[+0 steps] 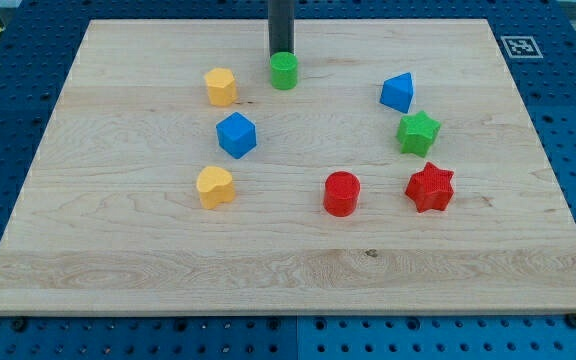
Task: Slide the green circle towards the blue triangle
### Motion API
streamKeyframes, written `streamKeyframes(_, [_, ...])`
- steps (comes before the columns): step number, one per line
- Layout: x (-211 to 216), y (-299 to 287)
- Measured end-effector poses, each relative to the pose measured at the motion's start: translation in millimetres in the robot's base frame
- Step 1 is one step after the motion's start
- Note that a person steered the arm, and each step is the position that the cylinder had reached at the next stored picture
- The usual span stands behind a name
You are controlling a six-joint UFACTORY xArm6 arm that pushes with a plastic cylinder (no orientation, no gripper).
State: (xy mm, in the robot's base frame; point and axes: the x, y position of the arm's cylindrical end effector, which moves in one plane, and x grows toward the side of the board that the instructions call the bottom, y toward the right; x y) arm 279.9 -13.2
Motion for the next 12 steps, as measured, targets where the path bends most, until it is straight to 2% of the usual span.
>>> streamKeyframes(3, [15.0, 0.0])
streamKeyframes(6, [14.9, -61.8])
streamKeyframes(12, [45.3, -22.7])
